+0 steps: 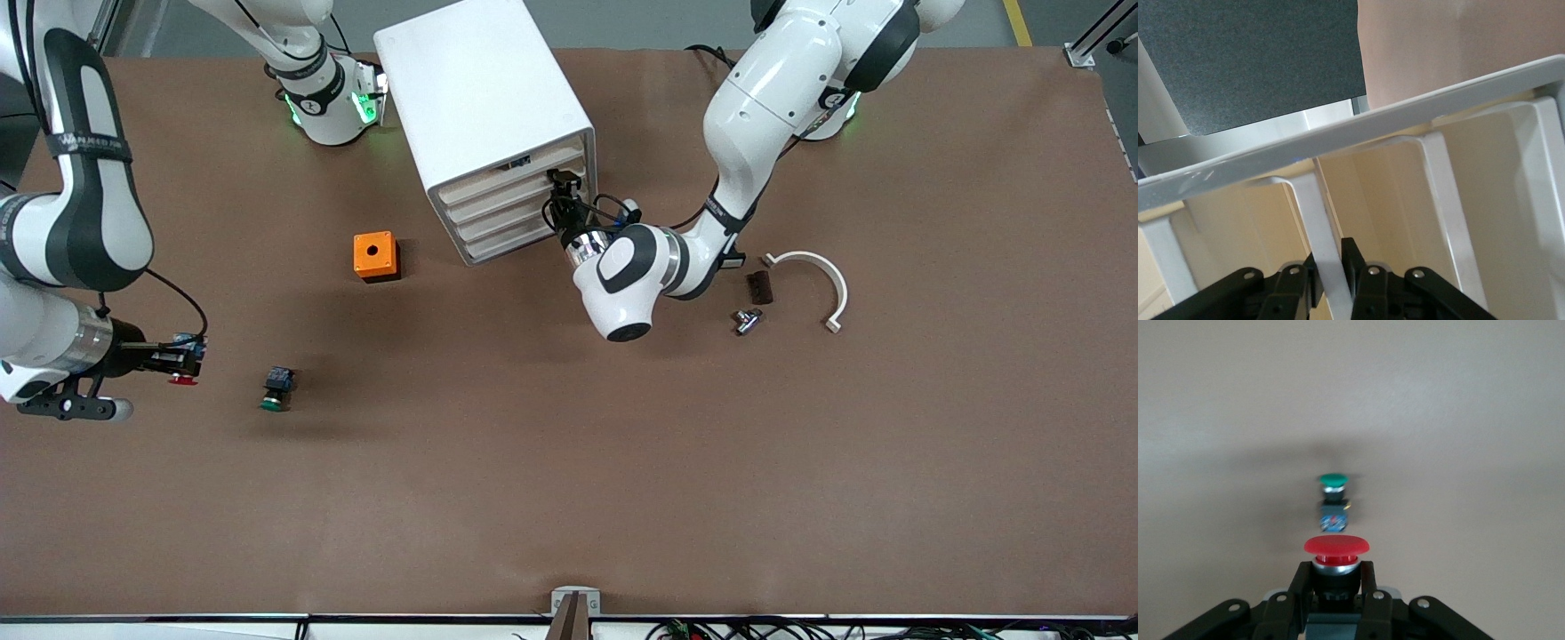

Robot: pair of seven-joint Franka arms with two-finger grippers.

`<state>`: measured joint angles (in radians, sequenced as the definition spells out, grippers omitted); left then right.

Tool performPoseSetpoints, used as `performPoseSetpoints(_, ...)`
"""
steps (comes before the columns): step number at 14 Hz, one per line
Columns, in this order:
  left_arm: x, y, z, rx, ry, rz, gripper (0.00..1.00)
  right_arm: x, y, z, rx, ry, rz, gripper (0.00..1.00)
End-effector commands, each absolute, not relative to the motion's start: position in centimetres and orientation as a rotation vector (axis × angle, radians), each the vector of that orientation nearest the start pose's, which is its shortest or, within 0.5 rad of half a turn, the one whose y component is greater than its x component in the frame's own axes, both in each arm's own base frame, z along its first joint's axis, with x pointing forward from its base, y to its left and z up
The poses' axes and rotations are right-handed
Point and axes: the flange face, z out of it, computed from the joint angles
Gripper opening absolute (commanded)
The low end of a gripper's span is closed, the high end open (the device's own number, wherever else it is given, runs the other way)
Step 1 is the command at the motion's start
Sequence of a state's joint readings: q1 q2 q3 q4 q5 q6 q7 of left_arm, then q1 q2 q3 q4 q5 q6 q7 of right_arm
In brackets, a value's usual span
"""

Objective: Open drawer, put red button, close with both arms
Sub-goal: 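Pull the drawer open with the left gripper while the right gripper lifts the button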

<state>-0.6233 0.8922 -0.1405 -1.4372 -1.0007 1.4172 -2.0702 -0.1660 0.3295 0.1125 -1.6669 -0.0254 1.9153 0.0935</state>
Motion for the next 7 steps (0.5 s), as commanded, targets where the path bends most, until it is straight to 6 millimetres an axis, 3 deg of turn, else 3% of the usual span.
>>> performPoseSetpoints(1, 42.9, -49.6, 18.4, -1.380, -1.555, 1.546, 0.02, 62.6, -0.1, 44.6, -3.122, 0.351, 0.138, 0.00)
performPoseSetpoints(7, 47.6, -45.3, 18.4, -1.324, -1.651, 1.597, 0.07, 59.7, 8.2, 49.4, -3.030, 0.657, 0.173, 0.00)
